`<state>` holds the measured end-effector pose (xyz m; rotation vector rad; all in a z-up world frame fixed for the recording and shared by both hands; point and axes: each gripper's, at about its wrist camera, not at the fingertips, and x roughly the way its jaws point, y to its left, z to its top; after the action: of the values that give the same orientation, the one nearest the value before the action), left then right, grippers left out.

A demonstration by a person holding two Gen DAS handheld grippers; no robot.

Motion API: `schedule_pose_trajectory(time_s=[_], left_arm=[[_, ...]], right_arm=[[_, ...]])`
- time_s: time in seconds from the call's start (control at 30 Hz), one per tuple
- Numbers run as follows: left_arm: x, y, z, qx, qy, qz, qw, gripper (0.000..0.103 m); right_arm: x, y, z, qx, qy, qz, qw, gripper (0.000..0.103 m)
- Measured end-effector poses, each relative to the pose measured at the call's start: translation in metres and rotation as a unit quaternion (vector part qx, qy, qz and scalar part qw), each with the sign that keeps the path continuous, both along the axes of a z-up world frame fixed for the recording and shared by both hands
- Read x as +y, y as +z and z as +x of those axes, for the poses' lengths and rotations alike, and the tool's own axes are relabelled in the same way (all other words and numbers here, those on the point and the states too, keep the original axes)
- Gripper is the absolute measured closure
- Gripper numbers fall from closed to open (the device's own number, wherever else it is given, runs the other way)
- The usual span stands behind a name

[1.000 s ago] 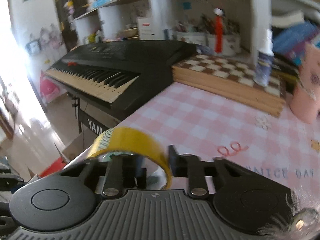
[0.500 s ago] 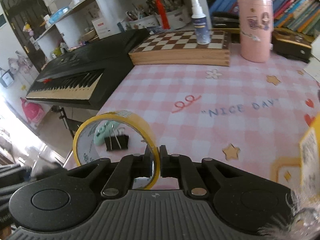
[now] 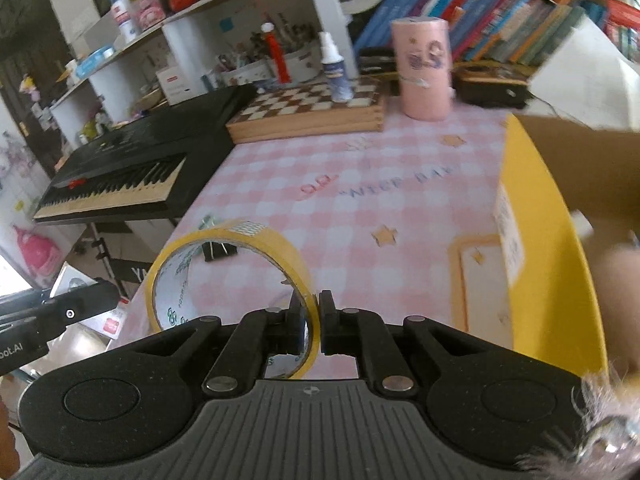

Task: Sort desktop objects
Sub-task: 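Carry the white box and tape roll with both tools over the yellow box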

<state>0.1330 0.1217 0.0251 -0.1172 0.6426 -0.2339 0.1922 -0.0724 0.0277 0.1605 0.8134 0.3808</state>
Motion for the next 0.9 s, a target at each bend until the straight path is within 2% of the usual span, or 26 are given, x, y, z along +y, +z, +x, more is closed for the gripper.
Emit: schedule_pose_trajectory(time_s=[0.3,0.5,0.77,0.9], left_arm=[[-0.007,-0.01,-0.049,0.013,-0.044,-0.012,0.9989,0.09],[-0.022,-0.018,-0.081,0.024,-0.092,-0.016,0.9954,0.09],[-0.045,-0.014,-0.098,0.016,-0.146,-0.012,0.9892,0.09],[-0.062,-0.013,-0.1,0.01,-0.176,-0.009,0.9843,0.09]], right_arm=[[-0.01,-0.004,-0.072,0.002,-0.054,-0.016,0.998,0.097],[-0.024,-0.012,-0.128,0.009,-0.093,-0.039,0.995,0.097],[-0.058,-0.02,-0.171,0.043,-0.17,-0.025,0.984,0.097],[-0.072,-0.022,-0.185,0.055,-0.211,-0.043,0.975,0.097]])
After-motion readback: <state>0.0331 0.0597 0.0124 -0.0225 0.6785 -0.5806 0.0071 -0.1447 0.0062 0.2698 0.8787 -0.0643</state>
